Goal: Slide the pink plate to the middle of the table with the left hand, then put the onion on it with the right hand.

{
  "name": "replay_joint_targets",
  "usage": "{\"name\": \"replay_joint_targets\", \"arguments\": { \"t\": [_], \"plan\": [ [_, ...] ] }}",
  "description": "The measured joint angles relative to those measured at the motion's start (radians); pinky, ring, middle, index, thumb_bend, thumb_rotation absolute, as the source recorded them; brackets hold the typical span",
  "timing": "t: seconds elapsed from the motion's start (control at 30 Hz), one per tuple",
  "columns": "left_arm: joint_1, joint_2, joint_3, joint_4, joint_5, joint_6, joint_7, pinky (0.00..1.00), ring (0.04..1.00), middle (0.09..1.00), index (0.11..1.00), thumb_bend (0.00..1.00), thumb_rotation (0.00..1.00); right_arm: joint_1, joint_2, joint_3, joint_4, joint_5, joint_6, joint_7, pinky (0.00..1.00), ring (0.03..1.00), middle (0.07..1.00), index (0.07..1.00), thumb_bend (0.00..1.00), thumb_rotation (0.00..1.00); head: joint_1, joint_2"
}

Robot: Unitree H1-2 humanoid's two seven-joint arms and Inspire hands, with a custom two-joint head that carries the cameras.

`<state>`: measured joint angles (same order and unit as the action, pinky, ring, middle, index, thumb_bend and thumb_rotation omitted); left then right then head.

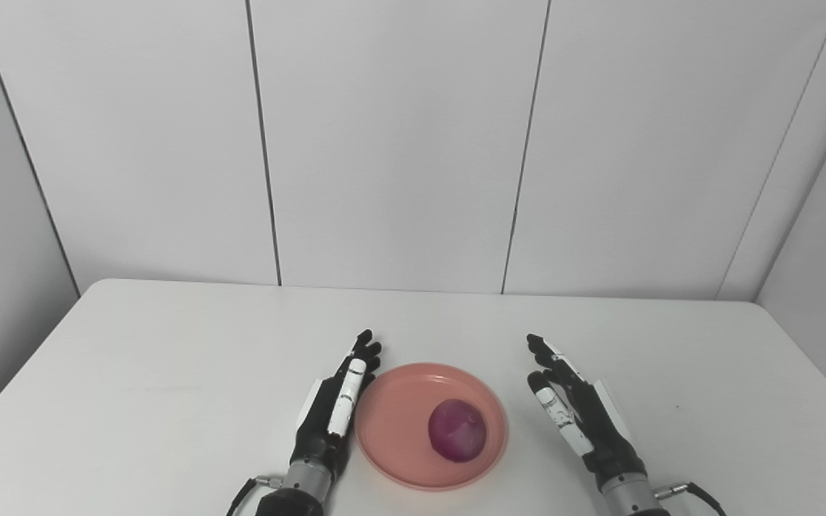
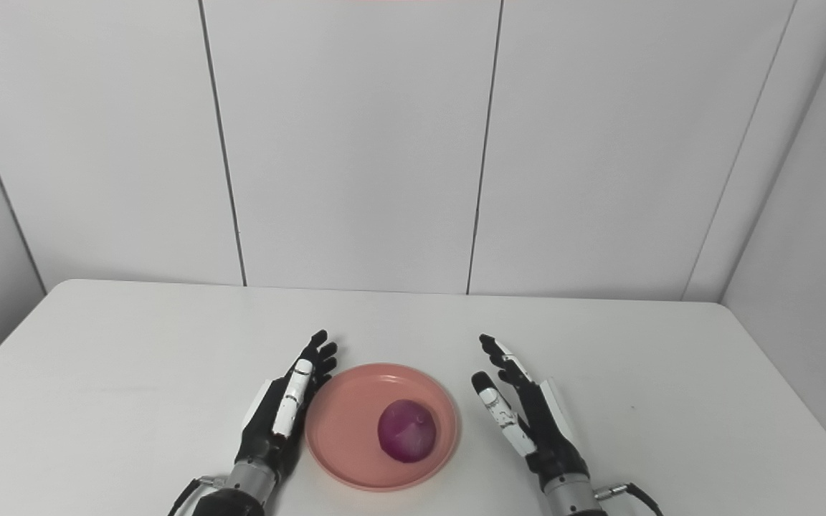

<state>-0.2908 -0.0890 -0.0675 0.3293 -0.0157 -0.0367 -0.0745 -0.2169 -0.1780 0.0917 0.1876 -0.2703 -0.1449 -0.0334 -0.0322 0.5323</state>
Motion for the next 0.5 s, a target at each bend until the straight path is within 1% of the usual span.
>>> {"name": "replay_joint_targets", "arguments": {
  "t": [0.13, 0.2, 0.27, 0.33, 0.47, 0.5],
  "plan": [
    [-0.002, 0.005, 0.0, 0.002, 0.002, -0.003, -0.001, 0.96, 0.947, 0.942, 0.938, 0.52, 1.0, -0.006, 0.003, -0.006, 0.012, 0.042, 0.0, 0.018, 0.89, 0.921, 0.922, 0.932, 0.68, 1.0, -0.002, 0.0],
    [-0.003, 0.011, 0.0, 0.003, 0.003, -0.004, -0.001, 0.97, 0.952, 0.944, 0.936, 0.54, 1.0, -0.007, 0.006, -0.007, 0.014, 0.056, 0.0, 0.021, 0.89, 0.918, 0.922, 0.929, 0.7, 1.0, -0.008, 0.006],
    [-0.004, 0.017, 0.001, 0.003, 0.003, -0.005, -0.001, 0.97, 0.951, 0.942, 0.935, 0.53, 1.0, -0.009, 0.01, -0.008, 0.017, 0.063, 0.0, 0.022, 0.9, 0.914, 0.92, 0.926, 0.71, 1.0, -0.008, 0.006],
    [-0.005, 0.026, 0.004, 0.003, 0.003, -0.006, -0.001, 0.96, 0.946, 0.941, 0.936, 0.53, 1.0, -0.011, 0.015, -0.008, 0.018, 0.067, 0.001, 0.021, 0.9, 0.908, 0.916, 0.922, 0.72, 1.0, -0.012, 0.015],
    [-0.006, 0.046, 0.021, 0.002, 0.002, -0.026, -0.001, 0.96, 0.945, 0.943, 0.937, 0.53, 1.0, -0.011, 0.035, -0.009, 0.017, 0.07, 0.033, 0.021, 0.91, 0.9, 0.91, 0.918, 0.73, 1.0, -0.017, 0.02],
    [-0.006, 0.049, 0.025, 0.002, 0.001, -0.028, -0.002, 0.96, 0.946, 0.945, 0.938, 0.53, 1.0, -0.011, 0.039, -0.009, 0.016, 0.072, 0.04, 0.022, 0.91, 0.898, 0.909, 0.917, 0.73, 1.0, -0.02, 0.028]
  ]
}}
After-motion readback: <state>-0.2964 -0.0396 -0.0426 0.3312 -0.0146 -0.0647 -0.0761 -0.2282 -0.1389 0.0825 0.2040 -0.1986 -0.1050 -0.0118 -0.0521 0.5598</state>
